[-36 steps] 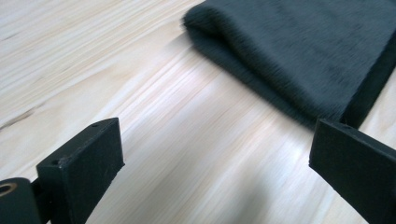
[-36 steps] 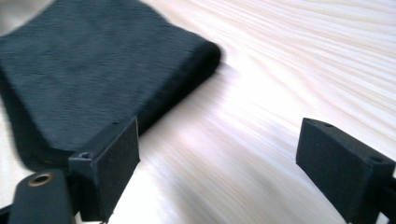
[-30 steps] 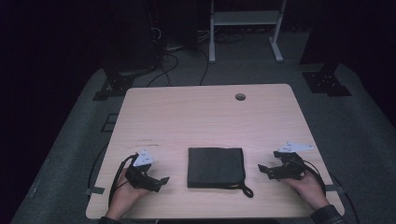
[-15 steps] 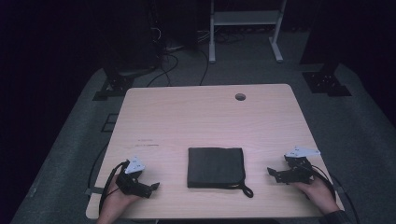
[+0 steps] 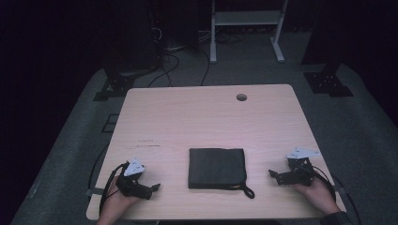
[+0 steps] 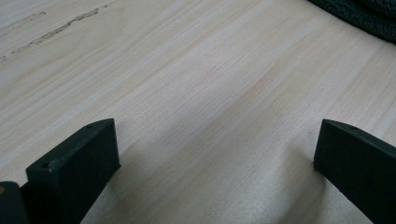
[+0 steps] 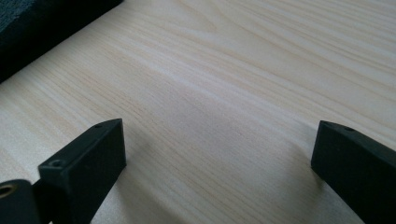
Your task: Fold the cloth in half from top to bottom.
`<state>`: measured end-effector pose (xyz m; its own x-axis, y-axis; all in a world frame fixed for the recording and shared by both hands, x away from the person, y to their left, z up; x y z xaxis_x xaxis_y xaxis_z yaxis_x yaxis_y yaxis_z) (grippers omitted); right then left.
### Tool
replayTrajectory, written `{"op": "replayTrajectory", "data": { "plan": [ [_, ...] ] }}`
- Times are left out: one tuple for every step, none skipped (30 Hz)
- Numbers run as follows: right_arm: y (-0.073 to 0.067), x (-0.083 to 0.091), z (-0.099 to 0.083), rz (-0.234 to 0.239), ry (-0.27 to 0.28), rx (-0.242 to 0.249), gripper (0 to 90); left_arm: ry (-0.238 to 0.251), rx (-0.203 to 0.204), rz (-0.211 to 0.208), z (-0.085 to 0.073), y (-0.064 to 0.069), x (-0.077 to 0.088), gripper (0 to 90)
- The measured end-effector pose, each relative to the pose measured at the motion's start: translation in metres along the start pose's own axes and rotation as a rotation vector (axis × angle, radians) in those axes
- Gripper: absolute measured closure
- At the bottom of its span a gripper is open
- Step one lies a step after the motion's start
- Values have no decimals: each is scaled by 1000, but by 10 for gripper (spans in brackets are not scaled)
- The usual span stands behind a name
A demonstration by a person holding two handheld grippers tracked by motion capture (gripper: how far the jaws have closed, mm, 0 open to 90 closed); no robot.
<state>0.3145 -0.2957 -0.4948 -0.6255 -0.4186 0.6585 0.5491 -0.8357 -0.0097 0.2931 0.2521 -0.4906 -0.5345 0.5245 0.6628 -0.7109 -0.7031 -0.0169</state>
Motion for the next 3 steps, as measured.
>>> {"op": "replayTrajectory", "data": {
  "plan": [
    [0, 0, 0, 0, 0, 0, 22, 0, 0, 0, 0, 0, 0, 0],
    [0, 0, 0, 0, 0, 0, 22, 0, 0, 0, 0, 0, 0, 0],
    [0, 0, 0, 0, 0, 0, 22, -1, 0, -1, 0, 0, 0, 0]
  ]
}}
Point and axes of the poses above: each handheld gripper's, and its own axes: x roughly backward along the jaws, z roughly out of its top, y roughly to its right, the point moved 1 cm from there along -x, roughly forward along the jaws, and after that the axes turned 3 degrees about y, right-handed, at the moved point
